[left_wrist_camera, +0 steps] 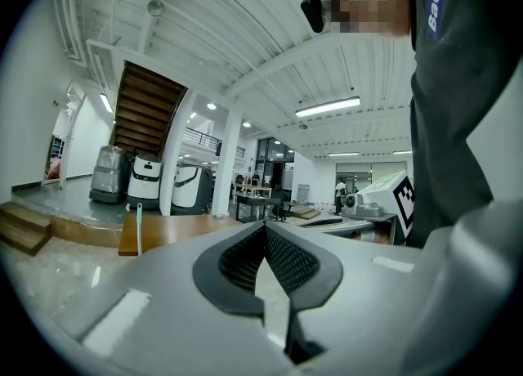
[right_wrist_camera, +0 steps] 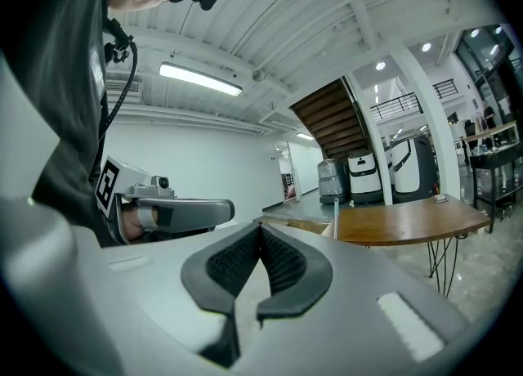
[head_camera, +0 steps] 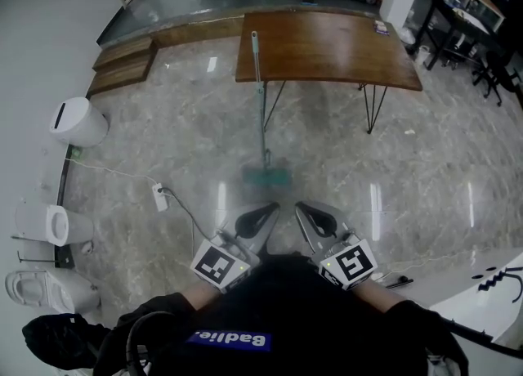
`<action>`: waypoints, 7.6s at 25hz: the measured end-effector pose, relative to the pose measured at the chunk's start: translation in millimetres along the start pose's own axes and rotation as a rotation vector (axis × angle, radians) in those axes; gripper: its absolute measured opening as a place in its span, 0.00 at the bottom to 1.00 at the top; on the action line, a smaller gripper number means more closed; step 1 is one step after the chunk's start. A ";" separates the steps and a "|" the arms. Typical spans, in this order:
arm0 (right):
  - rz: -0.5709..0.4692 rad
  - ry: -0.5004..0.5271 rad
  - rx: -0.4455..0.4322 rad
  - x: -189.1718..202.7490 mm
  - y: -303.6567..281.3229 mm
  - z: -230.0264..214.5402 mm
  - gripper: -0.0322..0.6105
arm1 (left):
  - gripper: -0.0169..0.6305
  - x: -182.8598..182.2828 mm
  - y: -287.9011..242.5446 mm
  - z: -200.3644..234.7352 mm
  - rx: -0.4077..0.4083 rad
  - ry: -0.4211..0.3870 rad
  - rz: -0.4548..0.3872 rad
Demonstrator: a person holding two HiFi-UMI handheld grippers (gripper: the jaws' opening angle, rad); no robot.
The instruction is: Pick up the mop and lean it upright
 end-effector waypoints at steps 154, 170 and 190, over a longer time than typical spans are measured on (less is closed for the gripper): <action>0.299 -0.030 0.519 -21.8 -190.7 -266.2 0.11 | 0.37 161.5 -371.3 590.1 -0.218 0.110 0.515; 0.297 -0.041 0.494 -16.2 -179.9 -268.0 0.11 | 0.20 170.1 -370.2 581.9 -0.219 0.106 0.553; 0.202 0.013 0.405 -39.7 -195.3 -256.3 0.07 | 0.20 150.4 -307.0 511.3 -0.135 0.093 0.551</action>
Point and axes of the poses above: the fingertips, and each gripper's own axes: y backward along the fingers, z to its left, x out of its underside, the point moved 3 cm from there along y, backward along the fingers, and after that the axes turned 4 degrees about y, right-handed, at the moved point
